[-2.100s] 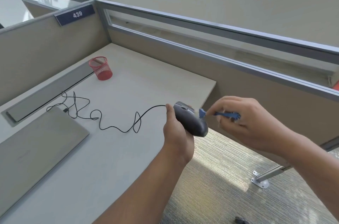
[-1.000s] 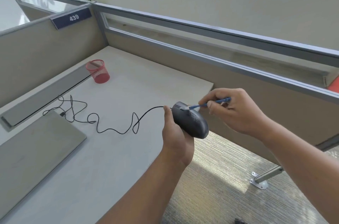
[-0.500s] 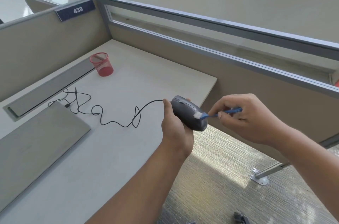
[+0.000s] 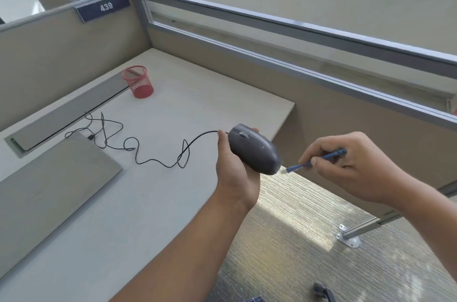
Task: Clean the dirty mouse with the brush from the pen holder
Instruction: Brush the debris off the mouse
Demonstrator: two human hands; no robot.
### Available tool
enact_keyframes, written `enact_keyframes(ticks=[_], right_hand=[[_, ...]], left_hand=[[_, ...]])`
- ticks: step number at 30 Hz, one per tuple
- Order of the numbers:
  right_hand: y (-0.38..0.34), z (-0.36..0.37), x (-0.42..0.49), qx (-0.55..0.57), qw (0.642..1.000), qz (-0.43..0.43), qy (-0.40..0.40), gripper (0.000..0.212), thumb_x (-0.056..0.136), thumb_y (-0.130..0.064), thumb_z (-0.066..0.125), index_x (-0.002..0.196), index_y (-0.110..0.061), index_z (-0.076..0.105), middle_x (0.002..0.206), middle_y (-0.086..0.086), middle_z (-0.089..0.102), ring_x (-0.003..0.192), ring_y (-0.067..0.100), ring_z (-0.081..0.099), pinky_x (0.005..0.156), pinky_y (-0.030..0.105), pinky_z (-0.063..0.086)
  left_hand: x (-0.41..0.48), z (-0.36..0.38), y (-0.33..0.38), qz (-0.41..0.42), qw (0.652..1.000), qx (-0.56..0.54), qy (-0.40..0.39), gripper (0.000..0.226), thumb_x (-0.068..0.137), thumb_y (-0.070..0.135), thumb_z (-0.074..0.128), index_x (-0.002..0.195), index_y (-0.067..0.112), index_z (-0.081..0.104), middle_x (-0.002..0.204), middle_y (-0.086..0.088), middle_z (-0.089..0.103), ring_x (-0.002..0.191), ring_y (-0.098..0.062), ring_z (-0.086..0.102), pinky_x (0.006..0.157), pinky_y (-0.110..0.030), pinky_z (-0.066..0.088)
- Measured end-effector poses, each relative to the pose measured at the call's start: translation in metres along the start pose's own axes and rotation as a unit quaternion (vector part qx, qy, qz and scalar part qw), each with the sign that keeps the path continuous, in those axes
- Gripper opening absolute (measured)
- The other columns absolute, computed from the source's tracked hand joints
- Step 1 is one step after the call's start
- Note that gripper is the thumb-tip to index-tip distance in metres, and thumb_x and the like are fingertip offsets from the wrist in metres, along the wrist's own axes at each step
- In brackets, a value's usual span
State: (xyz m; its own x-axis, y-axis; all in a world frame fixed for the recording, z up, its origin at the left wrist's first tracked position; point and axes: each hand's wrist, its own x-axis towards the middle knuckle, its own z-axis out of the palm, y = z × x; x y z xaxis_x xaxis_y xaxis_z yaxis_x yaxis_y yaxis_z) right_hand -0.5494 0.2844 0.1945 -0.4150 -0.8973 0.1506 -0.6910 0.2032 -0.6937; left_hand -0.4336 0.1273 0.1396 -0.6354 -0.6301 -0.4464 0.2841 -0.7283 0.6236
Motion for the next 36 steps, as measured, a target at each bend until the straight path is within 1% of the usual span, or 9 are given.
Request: enact_keyframes(ticks=[5, 7, 9, 12, 17, 21, 26, 30, 36], right_hand=[[-0.015, -0.004, 0.029, 0.079, 0.993, -0.001, 0.092, 0.026, 0.09, -0.004, 0.061, 0.085, -0.026, 0.075, 0.065, -0.023, 0.069, 0.058, -0.001, 0.062, 0.06, 0.01, 0.047], [-0.022, -0.001, 0.046, 0.094, 0.992, 0.008, 0.088, 0.026, 0.091, -0.001, 0.059, 0.086, -0.022, 0.074, 0.068, -0.018, 0.072, 0.06, 0.001, 0.063, 0.065, 0.02, 0.052], [-0.024, 0.002, 0.054, 0.079, 0.994, 0.011, 0.069, 0.024, 0.09, -0.003, 0.059, 0.087, -0.02, 0.075, 0.068, -0.013, 0.071, 0.06, 0.018, 0.063, 0.062, 0.035, 0.053], [-0.014, 0.002, 0.039, 0.052, 0.996, 0.008, 0.07, 0.022, 0.088, -0.006, 0.06, 0.085, -0.022, 0.076, 0.065, -0.008, 0.069, 0.06, 0.039, 0.06, 0.056, 0.046, 0.05], [-0.001, 0.005, 0.008, 0.077, 0.993, 0.058, 0.067, 0.036, 0.087, -0.002, 0.061, 0.076, -0.033, 0.076, 0.075, -0.003, 0.076, 0.055, 0.02, 0.064, 0.053, 0.035, 0.054], [-0.011, 0.007, 0.021, 0.095, 0.988, 0.036, 0.119, 0.031, 0.087, -0.004, 0.058, 0.081, -0.029, 0.075, 0.078, -0.005, 0.077, 0.061, 0.037, 0.063, 0.052, 0.045, 0.051], [-0.015, 0.01, 0.016, 0.032, 0.996, 0.026, 0.075, 0.024, 0.085, -0.014, 0.06, 0.077, -0.03, 0.075, 0.066, -0.014, 0.07, 0.053, 0.033, 0.059, 0.046, 0.037, 0.048], [-0.018, 0.008, 0.018, 0.044, 0.995, 0.009, 0.093, 0.022, 0.084, -0.022, 0.058, 0.082, -0.034, 0.077, 0.072, -0.016, 0.073, 0.052, 0.013, 0.061, 0.048, 0.024, 0.05], [-0.033, 0.018, 0.047, 0.031, 0.994, -0.015, 0.107, 0.021, 0.091, -0.01, 0.061, 0.092, -0.023, 0.078, 0.079, -0.016, 0.074, 0.068, -0.001, 0.069, 0.062, 0.01, 0.049]], left_hand=[[-0.002, -0.004, -0.011, -0.019, 0.998, 0.04, -0.055, 0.059, 0.099, 0.059, 0.029, 0.116, 0.017, 0.066, 0.099, -0.006, 0.071, 0.09, -0.021, 0.066, 0.083, -0.037, 0.049], [-0.002, -0.004, -0.014, -0.03, 0.996, 0.051, -0.065, 0.059, 0.099, 0.059, 0.029, 0.118, 0.018, 0.067, 0.096, -0.006, 0.074, 0.089, -0.018, 0.07, 0.082, -0.035, 0.053], [0.0, -0.001, -0.012, -0.037, 0.994, 0.071, -0.075, 0.064, 0.099, 0.061, 0.027, 0.126, 0.017, 0.063, 0.104, -0.007, 0.074, 0.094, -0.018, 0.07, 0.081, -0.033, 0.053], [0.008, 0.002, -0.002, -0.016, 0.995, 0.065, -0.077, 0.066, 0.099, 0.062, 0.025, 0.121, 0.012, 0.062, 0.111, -0.011, 0.068, 0.098, -0.024, 0.064, 0.087, -0.036, 0.049], [0.018, 0.0, 0.012, 0.019, 0.997, 0.012, -0.07, 0.057, 0.1, 0.058, 0.03, 0.113, 0.015, 0.064, 0.099, -0.007, 0.07, 0.099, -0.026, 0.063, 0.094, -0.04, 0.05], [0.014, 0.006, 0.007, 0.007, 0.998, 0.016, -0.055, 0.059, 0.1, 0.059, 0.03, 0.12, 0.011, 0.059, 0.104, -0.011, 0.065, 0.102, -0.027, 0.061, 0.103, -0.042, 0.045], [0.012, 0.008, 0.006, 0.001, 0.999, 0.026, -0.031, 0.064, 0.099, 0.059, 0.033, 0.133, 0.01, 0.055, 0.115, -0.012, 0.064, 0.104, -0.026, 0.062, 0.095, -0.039, 0.05], [0.008, 0.006, 0.006, -0.007, 0.999, 0.045, -0.014, 0.067, 0.098, 0.06, 0.032, 0.138, 0.011, 0.052, 0.125, -0.016, 0.064, 0.114, -0.028, 0.062, 0.098, -0.039, 0.049], [-0.002, 0.011, -0.001, -0.039, 0.991, 0.124, -0.023, 0.07, 0.094, 0.069, 0.025, 0.137, 0.023, 0.055, 0.13, -0.005, 0.067, 0.116, -0.019, 0.062, 0.074, -0.031, 0.042]])
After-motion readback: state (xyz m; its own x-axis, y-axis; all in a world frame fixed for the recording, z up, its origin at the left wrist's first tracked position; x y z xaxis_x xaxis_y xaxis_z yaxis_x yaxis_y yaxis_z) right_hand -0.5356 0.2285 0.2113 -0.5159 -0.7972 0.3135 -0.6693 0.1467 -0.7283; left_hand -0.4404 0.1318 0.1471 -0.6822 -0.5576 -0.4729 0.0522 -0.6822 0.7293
